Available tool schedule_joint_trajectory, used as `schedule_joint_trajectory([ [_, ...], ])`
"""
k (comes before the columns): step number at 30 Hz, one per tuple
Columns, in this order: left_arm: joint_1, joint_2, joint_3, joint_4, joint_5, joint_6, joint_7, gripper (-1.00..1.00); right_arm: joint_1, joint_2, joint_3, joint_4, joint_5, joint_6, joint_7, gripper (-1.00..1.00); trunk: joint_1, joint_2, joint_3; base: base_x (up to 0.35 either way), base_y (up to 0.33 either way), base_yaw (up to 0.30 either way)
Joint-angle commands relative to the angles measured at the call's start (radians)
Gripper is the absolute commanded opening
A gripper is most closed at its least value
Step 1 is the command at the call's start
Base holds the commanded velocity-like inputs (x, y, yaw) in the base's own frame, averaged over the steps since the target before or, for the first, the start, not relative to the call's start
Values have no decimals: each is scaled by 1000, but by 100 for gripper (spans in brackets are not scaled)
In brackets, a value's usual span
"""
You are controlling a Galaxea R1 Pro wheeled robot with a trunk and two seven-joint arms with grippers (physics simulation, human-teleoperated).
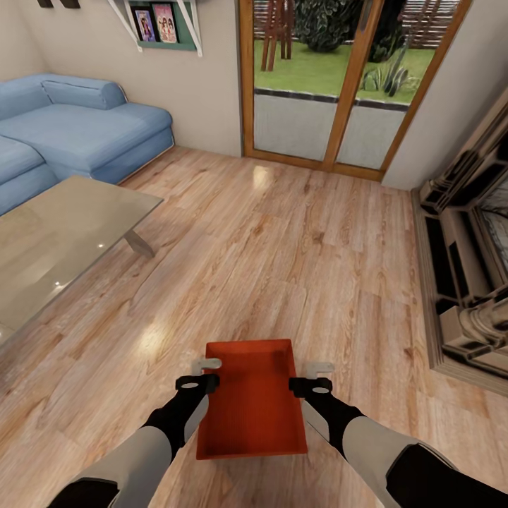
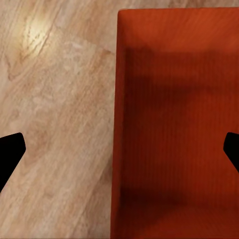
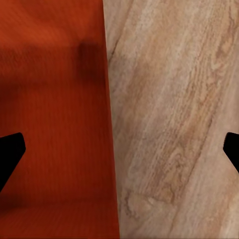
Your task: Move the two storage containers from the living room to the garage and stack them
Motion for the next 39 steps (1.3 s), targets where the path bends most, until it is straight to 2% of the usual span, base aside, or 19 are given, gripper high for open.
schedule_joint_trajectory([
  [1,0,0,-4,-2,3,7,5,100,-1,0,8,-1,-9,0,-5,100,4,-8,-4,0,0,0],
  [20,0,0,-4,34,4,9,5,100,0,1,5,4,-14,-13,-1,100,77,-141,-63,0,0,0],
  [25,0,0,-4,68,4,6,5,100,0,1,6,17,-14,-24,0,100,96,-176,-79,0,0,0],
  [39,0,4,-4,77,6,5,7,100,0,2,7,26,-13,-37,0,100,150,-274,-123,0,0,0],
])
